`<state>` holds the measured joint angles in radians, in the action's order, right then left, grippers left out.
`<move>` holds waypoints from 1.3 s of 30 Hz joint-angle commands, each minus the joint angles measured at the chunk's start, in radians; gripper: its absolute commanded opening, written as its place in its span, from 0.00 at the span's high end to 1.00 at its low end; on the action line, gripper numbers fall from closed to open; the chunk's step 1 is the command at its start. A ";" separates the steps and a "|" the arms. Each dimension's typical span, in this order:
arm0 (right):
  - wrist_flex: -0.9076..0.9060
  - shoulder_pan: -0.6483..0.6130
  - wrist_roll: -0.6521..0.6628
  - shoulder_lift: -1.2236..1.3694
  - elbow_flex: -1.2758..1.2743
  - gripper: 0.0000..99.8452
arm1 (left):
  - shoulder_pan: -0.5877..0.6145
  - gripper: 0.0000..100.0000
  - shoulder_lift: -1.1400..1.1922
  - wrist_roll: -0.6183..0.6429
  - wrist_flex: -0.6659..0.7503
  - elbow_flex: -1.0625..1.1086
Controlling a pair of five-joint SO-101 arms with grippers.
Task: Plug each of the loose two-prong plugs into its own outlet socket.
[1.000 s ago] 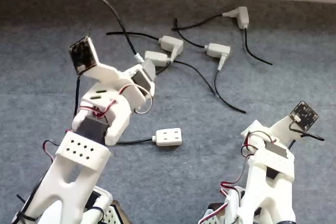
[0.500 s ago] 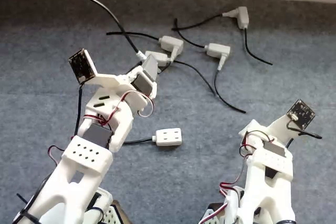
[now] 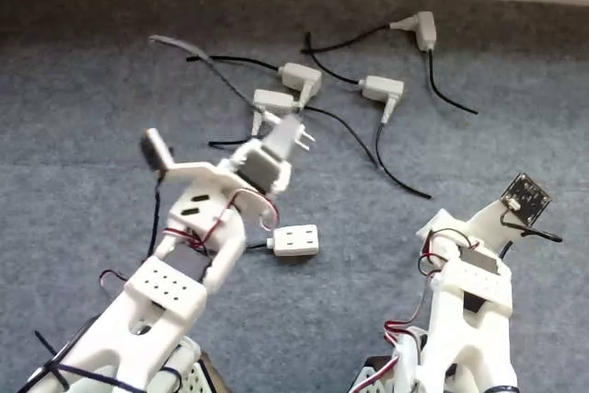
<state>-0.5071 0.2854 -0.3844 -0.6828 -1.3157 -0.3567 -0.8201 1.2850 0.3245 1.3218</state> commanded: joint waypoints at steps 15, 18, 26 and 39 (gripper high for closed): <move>-0.443 -0.390 0.264 -0.022 0.535 0.75 | 0.004 0.99 -0.030 0.245 0.084 -0.002; -0.539 -0.444 0.259 -0.022 0.661 0.76 | -0.012 0.99 -0.030 0.245 0.083 -0.002; -0.630 -0.639 0.318 -0.018 0.789 0.92 | -0.018 0.99 -0.028 0.247 0.086 -0.002; -0.498 -0.737 0.381 -0.008 0.748 0.99 | -0.133 0.99 -0.030 0.242 0.086 0.025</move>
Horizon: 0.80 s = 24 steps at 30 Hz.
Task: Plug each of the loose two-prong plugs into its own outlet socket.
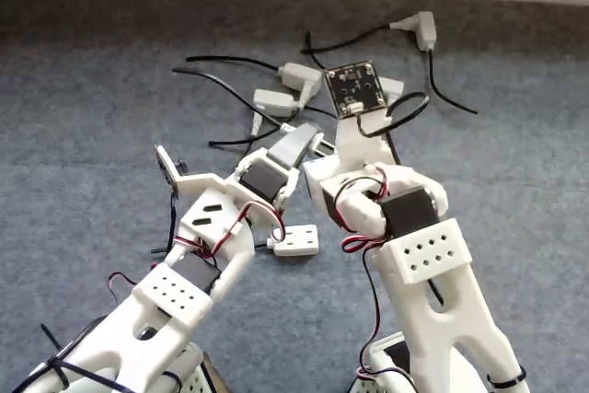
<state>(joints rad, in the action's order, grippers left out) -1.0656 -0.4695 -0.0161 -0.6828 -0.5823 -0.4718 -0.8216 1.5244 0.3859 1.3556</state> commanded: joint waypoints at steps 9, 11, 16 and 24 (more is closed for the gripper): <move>0.197 0.113 0.017 -0.008 -0.045 0.99 | -0.018 0.99 -0.028 0.003 0.025 -0.004; 0.213 0.113 0.017 -0.008 -0.047 0.99 | -0.018 0.99 -0.028 0.003 0.025 -0.004; 0.242 0.116 0.017 -0.008 -0.047 0.99 | -0.019 0.99 -0.028 0.003 0.025 -0.004; 0.298 0.124 0.018 -0.007 -0.044 0.99 | -0.048 0.99 -0.028 0.003 0.021 -0.002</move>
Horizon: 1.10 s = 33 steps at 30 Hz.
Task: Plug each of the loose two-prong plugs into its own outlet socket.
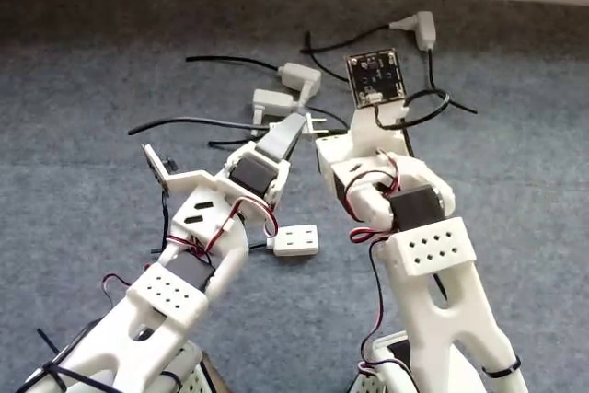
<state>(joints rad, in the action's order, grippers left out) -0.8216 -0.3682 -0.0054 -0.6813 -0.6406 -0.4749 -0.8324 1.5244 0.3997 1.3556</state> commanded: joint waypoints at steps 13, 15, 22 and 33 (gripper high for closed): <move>0.059 0.019 0.008 -0.010 0.022 0.99 | -0.091 0.99 -0.018 0.002 0.011 0.021; 0.061 0.018 0.008 -0.010 0.022 0.99 | -0.091 0.99 -0.018 0.002 0.011 0.022; 0.061 0.018 0.008 -0.010 0.024 0.99 | -0.122 0.99 -0.018 0.002 0.006 0.024; 0.081 0.022 0.008 -0.010 0.022 0.99 | -0.170 0.99 -0.018 0.000 0.009 0.044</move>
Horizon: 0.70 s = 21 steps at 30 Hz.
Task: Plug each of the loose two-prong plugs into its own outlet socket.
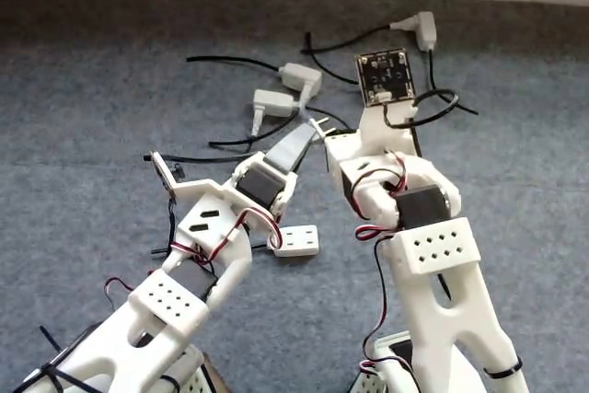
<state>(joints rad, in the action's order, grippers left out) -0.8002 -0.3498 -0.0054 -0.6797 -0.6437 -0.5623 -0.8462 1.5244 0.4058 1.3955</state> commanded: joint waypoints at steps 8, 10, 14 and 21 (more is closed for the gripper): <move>0.059 0.004 0.008 -0.012 0.025 0.99 | -0.102 0.99 -0.004 -0.046 0.002 0.005; 0.059 0.004 0.008 -0.012 0.025 0.99 | -0.102 0.99 -0.004 -0.046 0.002 0.005; 0.059 0.004 0.008 -0.013 0.025 0.99 | -0.102 0.99 -0.004 -0.046 0.000 0.007; 0.054 0.005 0.008 -0.015 0.018 0.99 | -0.102 0.99 -0.002 -0.046 0.000 0.007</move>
<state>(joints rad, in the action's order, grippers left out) -0.7971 -0.3483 -0.0038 -0.6797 -0.6437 -0.5808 -0.8508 1.4906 0.4058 1.3970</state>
